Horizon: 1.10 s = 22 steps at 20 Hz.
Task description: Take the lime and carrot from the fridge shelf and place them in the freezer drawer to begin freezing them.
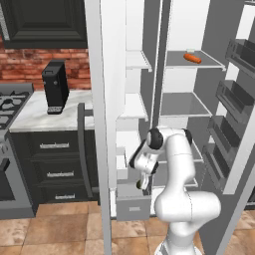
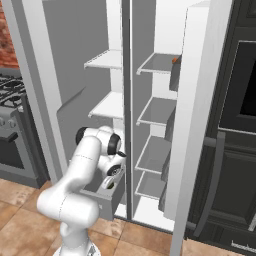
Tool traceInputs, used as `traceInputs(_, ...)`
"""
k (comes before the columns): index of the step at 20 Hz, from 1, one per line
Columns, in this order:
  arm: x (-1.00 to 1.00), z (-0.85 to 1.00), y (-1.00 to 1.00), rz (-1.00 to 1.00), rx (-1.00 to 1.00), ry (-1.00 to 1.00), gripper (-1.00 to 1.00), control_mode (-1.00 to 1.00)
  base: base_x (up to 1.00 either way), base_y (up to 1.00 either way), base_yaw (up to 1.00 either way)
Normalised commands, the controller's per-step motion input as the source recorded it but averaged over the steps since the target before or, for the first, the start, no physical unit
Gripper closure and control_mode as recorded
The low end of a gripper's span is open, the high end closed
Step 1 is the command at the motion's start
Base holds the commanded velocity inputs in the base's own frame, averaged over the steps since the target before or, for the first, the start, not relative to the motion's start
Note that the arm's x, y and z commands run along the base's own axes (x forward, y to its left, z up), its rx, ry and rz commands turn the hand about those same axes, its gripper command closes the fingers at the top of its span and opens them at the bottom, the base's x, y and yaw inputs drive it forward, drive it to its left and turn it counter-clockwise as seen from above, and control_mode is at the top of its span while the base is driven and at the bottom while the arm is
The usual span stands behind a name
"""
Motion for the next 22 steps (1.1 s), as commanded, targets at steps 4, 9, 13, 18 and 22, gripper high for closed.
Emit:
traceInputs(4, 0.01, -0.36, 0.13, 0.01, 0.0, 0.0, 1.0, -1.0, 0.0, 0.0, 0.0)
traceInputs(9, 0.05, -0.32, 0.09, 0.0, 0.0, 0.0, 1.0, -1.0, 0.0, 0.0, 0.0)
traceInputs(13, 0.01, -0.32, 0.08, 0.01, 0.0, 0.0, 1.0, -1.0, 0.0, 0.0, 0.0)
traceInputs(18, 0.0, -0.34, 0.03, 0.02, 0.0, 0.0, 1.0, -1.0, 0.0, 0.0, 0.0)
traceInputs(22, -0.16, -0.35, 0.03, 0.02, 0.0, 0.0, 1.0, -1.0, 0.0, 0.0, 0.0)
